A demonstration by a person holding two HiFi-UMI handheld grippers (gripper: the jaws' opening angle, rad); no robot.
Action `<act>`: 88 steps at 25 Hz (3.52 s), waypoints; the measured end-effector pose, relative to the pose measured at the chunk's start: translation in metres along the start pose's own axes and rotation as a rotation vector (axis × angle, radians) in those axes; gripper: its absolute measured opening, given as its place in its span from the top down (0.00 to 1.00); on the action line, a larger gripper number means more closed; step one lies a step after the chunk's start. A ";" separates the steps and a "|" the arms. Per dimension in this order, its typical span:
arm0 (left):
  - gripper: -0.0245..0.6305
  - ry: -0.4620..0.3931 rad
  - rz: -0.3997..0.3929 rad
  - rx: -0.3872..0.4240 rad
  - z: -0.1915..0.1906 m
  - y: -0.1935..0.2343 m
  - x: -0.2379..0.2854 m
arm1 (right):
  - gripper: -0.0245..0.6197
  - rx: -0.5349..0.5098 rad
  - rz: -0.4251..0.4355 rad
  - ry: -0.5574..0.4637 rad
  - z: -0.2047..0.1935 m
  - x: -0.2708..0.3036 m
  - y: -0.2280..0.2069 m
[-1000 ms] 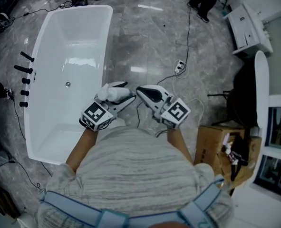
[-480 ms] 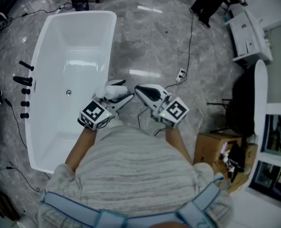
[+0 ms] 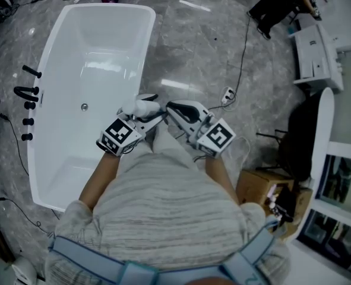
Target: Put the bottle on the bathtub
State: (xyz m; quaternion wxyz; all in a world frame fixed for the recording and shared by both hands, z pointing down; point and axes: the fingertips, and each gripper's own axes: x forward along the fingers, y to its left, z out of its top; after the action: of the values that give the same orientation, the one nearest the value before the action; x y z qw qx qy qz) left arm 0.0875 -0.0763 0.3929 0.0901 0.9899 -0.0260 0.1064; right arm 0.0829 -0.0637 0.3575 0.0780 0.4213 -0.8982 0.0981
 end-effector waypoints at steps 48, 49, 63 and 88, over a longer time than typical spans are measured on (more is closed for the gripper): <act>0.59 0.615 -0.168 0.166 -0.087 0.143 0.064 | 0.63 -0.243 0.734 0.320 -0.035 0.147 -0.091; 0.59 0.616 -0.169 0.167 -0.089 0.145 0.064 | 0.63 -0.242 0.731 0.323 -0.036 0.148 -0.092; 0.59 0.546 -0.125 0.128 -0.108 0.164 0.066 | 0.63 -0.191 0.740 0.330 -0.056 0.170 -0.098; 0.54 0.558 0.107 -0.051 -0.180 0.191 0.036 | 0.63 -0.149 0.676 0.343 -0.085 0.185 -0.112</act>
State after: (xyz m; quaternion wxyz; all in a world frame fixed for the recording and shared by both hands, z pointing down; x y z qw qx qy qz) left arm 0.0724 -0.2320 0.6065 0.1128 0.9170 -0.0552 0.3787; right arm 0.0575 -0.2503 0.4933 0.2210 0.0718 -0.9650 0.1216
